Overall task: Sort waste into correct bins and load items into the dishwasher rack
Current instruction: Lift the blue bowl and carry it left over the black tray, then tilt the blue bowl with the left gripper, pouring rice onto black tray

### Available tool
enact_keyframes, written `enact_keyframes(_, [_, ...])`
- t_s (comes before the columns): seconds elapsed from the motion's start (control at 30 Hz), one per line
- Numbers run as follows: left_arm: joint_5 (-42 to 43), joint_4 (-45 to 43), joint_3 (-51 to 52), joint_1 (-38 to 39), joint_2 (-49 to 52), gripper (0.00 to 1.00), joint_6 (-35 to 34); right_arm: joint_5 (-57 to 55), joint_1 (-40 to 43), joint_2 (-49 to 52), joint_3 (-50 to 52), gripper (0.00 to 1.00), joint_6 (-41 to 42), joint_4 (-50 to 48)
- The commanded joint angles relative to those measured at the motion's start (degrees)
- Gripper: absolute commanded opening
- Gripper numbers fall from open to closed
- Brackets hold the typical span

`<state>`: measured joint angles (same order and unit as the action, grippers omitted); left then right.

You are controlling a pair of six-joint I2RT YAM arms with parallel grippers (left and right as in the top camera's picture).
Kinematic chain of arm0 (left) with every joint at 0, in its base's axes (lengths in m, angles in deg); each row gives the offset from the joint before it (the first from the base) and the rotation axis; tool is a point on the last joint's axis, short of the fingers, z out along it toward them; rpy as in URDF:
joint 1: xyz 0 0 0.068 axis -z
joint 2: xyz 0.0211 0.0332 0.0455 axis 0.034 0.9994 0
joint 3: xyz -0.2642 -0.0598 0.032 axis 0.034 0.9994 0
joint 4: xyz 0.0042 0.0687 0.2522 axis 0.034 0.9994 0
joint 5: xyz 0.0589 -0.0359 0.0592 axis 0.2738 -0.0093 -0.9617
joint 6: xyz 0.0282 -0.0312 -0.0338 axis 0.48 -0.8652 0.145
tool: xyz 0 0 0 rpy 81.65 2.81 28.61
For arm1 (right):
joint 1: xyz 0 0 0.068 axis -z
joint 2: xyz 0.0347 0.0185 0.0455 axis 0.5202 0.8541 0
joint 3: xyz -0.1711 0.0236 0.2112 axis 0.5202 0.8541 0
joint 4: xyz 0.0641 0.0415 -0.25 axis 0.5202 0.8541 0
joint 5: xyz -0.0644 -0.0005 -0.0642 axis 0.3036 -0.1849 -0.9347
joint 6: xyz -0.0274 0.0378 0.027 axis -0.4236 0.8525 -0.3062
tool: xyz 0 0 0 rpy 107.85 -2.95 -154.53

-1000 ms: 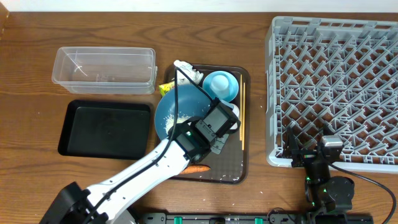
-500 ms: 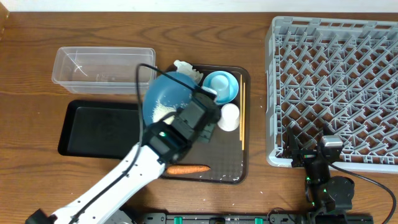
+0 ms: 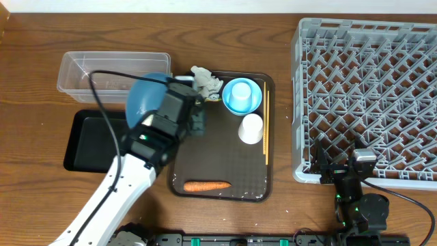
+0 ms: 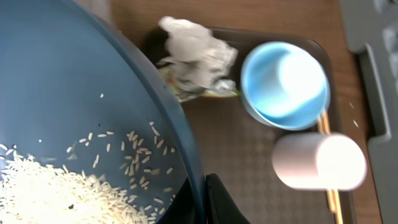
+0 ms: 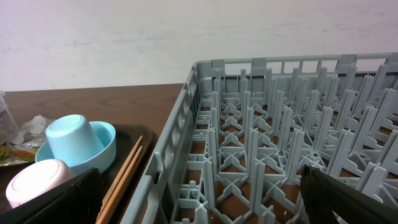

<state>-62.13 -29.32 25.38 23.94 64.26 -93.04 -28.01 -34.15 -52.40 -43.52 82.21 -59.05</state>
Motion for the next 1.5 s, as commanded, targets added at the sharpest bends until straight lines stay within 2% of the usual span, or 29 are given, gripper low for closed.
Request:
enact_keyframes(0.0, [4.6,-0.5,-0.9,-4.2,-1.0,0.06,-1.7,-0.6,1.0,0.0,0.1,0.99,-0.8,0.2])
enact_keyframes(0.73, [48.5,-1.5,-0.9,-37.0,-1.0,0.06,-3.8,-0.6,1.0,0.0,0.1,0.99,-0.8,0.2])
enact_keyframes(0.93, [54.5,-1.1,-0.9,-42.0,-1.0,0.06,-3.8,-0.6,1.0,0.0,0.1,0.99,-0.8,0.2])
enact_keyframes(1.17, [58.3,-1.1,-0.9,-43.3,-1.0,0.06,-3.8,-0.6,1.0,0.0,0.1,0.99,-0.8,0.2])
enact_keyframes(1.47, [59.2,-0.6,-0.8,-46.6,-0.9,0.06,-5.2,-0.6,1.0,0.0,0.1,0.99,-0.8,0.2])
